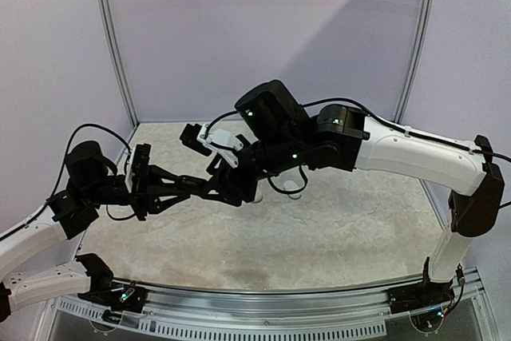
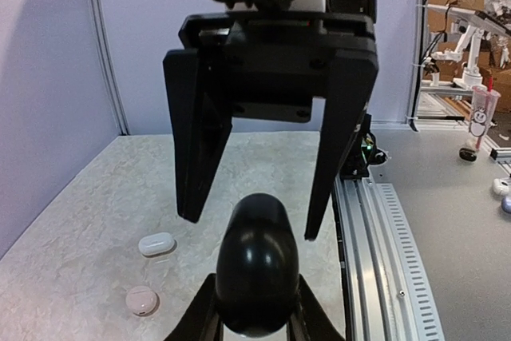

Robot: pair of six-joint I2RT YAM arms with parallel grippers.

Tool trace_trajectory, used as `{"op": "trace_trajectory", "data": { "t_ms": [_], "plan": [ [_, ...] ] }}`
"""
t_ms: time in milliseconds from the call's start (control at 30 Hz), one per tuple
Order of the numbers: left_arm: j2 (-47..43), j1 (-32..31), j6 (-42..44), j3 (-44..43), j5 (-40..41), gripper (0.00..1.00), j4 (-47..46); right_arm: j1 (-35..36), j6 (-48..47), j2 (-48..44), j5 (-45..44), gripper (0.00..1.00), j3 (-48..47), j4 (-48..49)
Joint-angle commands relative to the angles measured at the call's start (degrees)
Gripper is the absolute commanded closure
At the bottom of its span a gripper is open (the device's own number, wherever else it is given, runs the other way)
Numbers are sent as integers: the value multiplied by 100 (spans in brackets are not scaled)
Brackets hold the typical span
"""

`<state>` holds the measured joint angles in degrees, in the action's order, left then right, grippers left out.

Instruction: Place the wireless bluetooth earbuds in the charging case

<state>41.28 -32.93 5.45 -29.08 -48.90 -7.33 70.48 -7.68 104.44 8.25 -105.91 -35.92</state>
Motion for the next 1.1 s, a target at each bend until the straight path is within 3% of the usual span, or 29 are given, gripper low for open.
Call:
{"op": "trace_trajectory", "data": {
  "t_ms": [0, 100, 267, 333, 367, 400, 433, 467, 633, 767, 1067],
  "plan": [
    [37, -38, -183, 23, -120, 100, -165, -7, -68, 242, 374, 46, -141, 92],
    [47, -47, -207, 20, -111, 100, -198, -5, -46, 298, 409, 59, -173, 101],
    [53, -47, -236, 19, -96, 100, -115, 0, -32, 292, 435, 96, -193, 211],
    [47, -47, -307, 45, 76, 94, -70, -45, 38, 267, 386, 100, -185, 168],
    [47, -47, -410, 70, 271, 68, -67, -94, 108, 258, 375, 100, -162, 140],
    [41, -47, -501, 110, 551, 30, -67, -176, 208, 240, 390, 100, -111, 111],
    [31, -47, -524, 159, 794, 5, -76, -288, 455, 229, 425, 100, 3, 101],
    [19, -39, -524, 196, 996, 2, -83, -433, 635, 193, 537, 100, 162, 118],
    [-40, 40, -1078, 376, 2676, 1, -33, -1247, 2578, 221, 1259, 100, 1269, 135],
    [-57, 197, -1282, 439, 3885, 1, 362, -1585, 3544, 643, 1899, 100, 1757, -124],
    [-157, 338, -1413, 508, 4035, 1, 588, -1917, 4451, 1568, 2428, 96, 2074, 54]
  ]
}}
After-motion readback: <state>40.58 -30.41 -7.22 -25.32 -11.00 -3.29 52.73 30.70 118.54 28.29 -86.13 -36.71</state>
